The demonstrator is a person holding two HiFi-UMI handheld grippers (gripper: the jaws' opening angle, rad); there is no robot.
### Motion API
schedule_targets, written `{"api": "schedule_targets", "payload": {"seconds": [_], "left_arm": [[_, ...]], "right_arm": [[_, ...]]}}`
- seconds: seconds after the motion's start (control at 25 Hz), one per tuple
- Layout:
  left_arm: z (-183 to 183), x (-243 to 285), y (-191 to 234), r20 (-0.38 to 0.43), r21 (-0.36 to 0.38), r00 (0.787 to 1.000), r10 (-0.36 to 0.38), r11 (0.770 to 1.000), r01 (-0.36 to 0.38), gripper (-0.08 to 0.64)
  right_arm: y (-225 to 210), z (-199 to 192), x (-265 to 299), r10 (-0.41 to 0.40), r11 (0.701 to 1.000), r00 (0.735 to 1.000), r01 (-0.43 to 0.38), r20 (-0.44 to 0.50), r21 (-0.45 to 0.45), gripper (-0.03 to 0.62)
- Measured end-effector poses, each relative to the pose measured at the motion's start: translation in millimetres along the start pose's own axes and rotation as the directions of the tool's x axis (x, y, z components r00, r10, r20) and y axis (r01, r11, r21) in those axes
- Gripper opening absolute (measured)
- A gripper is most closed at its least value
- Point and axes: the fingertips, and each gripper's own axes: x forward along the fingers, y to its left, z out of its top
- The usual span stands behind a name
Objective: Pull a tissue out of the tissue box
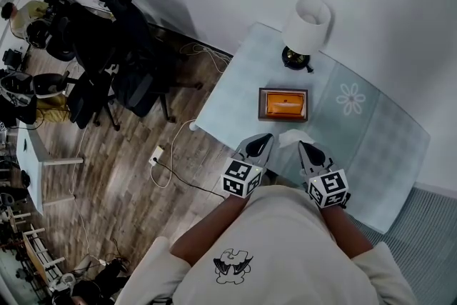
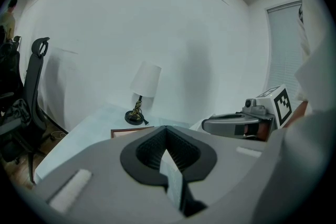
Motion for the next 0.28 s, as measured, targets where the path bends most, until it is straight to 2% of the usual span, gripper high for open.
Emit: {"api": "schedule_targets", "payload": {"seconds": [0.28], "left_arm": [[-3.1,-4.8,2.6,-0.009,-0.031,1.000,0.009,0.999,-0.009,0.006]], "right_arm": [[0.3,2.0,-2.6,-0.013,1.000,1.000,0.013,-0.004,0.002,0.012]]}}
